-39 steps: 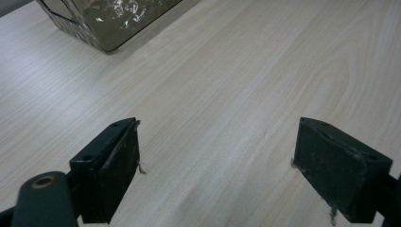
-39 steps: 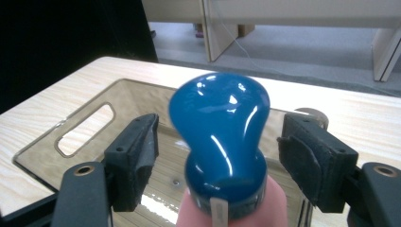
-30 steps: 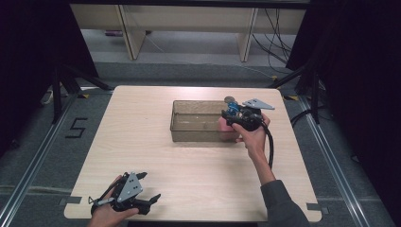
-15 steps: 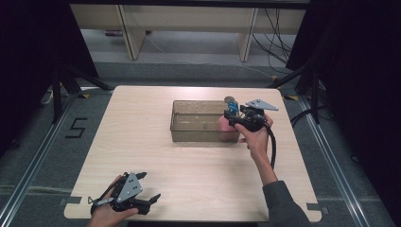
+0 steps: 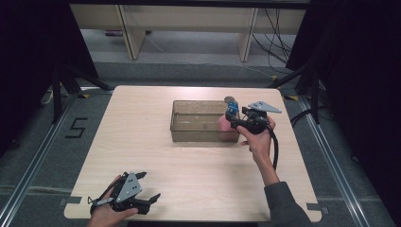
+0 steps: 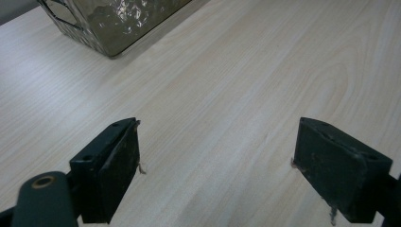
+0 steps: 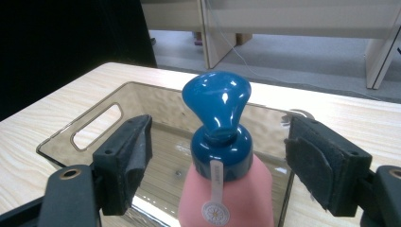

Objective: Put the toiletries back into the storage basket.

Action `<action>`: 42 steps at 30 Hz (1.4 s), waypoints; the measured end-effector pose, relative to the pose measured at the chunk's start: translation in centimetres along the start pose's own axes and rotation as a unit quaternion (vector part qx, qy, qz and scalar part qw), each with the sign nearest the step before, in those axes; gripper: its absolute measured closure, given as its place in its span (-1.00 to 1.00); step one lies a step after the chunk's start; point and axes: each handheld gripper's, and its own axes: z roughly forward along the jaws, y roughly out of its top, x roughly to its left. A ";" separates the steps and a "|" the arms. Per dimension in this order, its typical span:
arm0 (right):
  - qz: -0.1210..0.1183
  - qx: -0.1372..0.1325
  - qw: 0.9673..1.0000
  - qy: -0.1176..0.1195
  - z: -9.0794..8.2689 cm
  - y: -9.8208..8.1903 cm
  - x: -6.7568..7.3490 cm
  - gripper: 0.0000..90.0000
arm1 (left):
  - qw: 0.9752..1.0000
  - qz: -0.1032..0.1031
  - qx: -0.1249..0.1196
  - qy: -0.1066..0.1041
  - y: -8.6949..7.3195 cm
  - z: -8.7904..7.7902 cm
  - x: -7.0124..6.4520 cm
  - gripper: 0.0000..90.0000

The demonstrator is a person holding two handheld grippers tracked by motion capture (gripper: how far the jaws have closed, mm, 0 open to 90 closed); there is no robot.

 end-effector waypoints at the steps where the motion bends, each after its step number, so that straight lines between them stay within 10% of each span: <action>1: -0.018 -0.004 1.000 -0.003 0.0 0.0 -0.2 -0.46 | 1.000 0.006 0.006 0.001 0.0 -0.1 0.1 -0.67; 42: -0.033 0.001 0.999 0.017 -2.1 -1.2 1.8 -0.53 | 1.000 0.005 0.004 0.002 0.0 -0.1 0.1 -0.67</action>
